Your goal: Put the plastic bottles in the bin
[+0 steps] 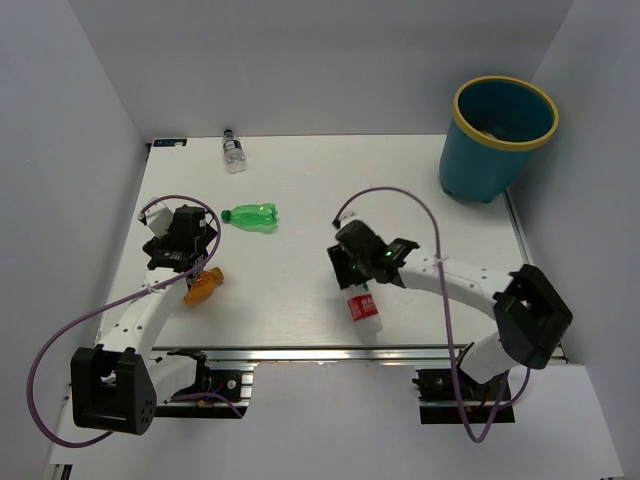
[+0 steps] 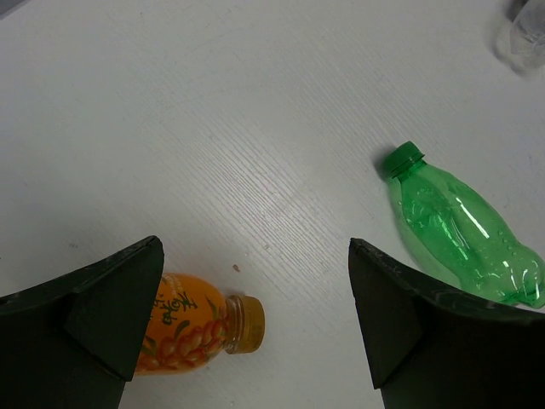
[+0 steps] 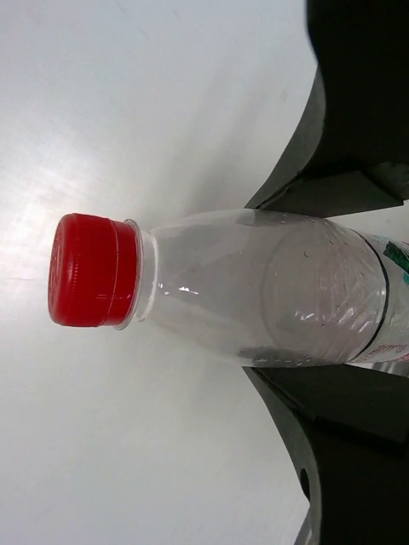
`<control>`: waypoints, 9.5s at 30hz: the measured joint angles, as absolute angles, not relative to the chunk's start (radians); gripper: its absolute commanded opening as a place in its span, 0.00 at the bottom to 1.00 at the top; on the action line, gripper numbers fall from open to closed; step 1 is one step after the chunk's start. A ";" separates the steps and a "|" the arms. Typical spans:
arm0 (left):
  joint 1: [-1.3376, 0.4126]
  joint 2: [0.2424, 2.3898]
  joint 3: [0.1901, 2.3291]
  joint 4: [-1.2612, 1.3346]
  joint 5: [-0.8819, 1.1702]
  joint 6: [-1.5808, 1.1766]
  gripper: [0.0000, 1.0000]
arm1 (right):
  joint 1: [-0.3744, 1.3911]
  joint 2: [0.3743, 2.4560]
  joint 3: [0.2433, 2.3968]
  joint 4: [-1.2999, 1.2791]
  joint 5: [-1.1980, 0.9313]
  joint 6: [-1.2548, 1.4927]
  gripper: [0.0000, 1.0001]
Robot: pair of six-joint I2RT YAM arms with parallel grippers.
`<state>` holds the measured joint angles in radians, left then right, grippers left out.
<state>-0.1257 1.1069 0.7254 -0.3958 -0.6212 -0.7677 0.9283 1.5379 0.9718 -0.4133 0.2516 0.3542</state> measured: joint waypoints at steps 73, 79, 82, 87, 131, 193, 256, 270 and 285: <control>-0.118 0.954 0.639 -0.807 -0.630 -1.363 0.98 | 0.419 1.356 0.985 0.153 -0.200 0.197 0.89; -0.094 0.990 0.601 -0.761 -0.609 -1.369 0.98 | 0.419 1.354 0.973 0.143 -0.185 0.195 0.89; -0.084 1.028 0.597 -0.743 -0.608 -1.377 0.98 | 0.417 1.352 0.964 0.130 -0.178 0.194 0.89; -0.071 1.061 0.578 -0.683 -0.624 -1.399 0.98 | 0.412 1.346 0.952 0.118 -0.170 0.191 0.89; -0.593 1.182 0.678 -0.012 -0.290 -1.020 0.27 | 0.659 1.429 0.879 0.290 -0.476 0.177 0.89; -0.303 1.222 0.810 -0.390 -0.512 -1.037 0.98 | -0.107 2.042 2.113 -0.406 0.235 0.141 0.89; -0.211 1.853 1.131 -0.112 -0.237 -1.097 0.28 | 0.486 1.200 0.901 -0.004 -0.373 0.088 0.89; -0.440 1.592 0.987 0.034 -0.013 -0.965 0.26 | 0.611 1.372 0.910 0.163 -0.402 0.168 0.89; -0.555 1.443 0.904 0.111 -0.067 -1.003 0.26 | 0.709 1.567 1.007 0.273 -0.193 0.220 0.87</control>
